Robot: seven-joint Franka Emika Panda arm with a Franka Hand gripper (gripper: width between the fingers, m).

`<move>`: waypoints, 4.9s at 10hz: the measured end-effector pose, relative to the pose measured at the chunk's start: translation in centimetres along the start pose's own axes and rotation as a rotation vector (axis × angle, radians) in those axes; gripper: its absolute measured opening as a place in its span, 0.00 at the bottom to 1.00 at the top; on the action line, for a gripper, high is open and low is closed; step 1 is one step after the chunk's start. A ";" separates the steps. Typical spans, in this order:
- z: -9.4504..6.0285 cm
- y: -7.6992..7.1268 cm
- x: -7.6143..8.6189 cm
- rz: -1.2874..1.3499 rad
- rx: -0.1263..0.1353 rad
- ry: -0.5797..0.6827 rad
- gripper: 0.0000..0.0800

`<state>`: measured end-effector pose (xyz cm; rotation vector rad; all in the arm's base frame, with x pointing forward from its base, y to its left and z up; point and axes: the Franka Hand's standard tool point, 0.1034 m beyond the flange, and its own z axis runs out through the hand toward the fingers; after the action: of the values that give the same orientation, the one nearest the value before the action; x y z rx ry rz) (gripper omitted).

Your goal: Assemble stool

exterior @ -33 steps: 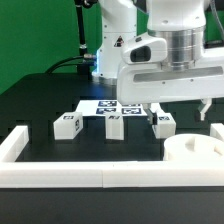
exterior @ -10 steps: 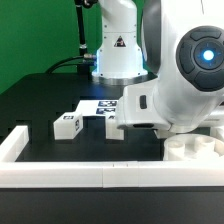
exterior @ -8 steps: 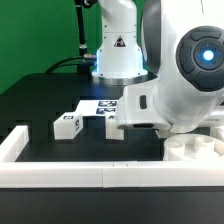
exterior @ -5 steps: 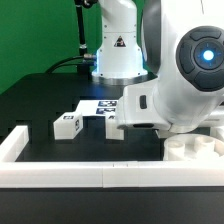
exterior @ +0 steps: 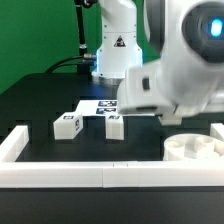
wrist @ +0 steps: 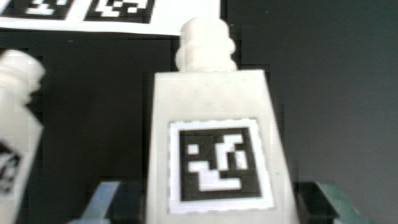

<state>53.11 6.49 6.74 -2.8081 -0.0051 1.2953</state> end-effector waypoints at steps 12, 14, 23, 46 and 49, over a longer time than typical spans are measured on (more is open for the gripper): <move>-12.4 -1.3 0.0 -0.070 0.041 0.739 0.42; -12.9 -1.3 0.6 -0.064 0.035 0.912 0.42; -10.2 -1.8 2.8 -0.088 -0.013 1.525 0.42; -9.4 -4.0 4.8 -0.139 -0.041 1.496 0.42; -8.7 -3.8 5.3 -0.137 -0.043 1.493 0.42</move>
Offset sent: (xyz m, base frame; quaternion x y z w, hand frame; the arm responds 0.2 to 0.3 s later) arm 0.0000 0.0000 0.0000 0.0000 0.1938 0.0000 0.9810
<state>63.26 10.04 8.53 -2.9299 -0.1522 -0.9601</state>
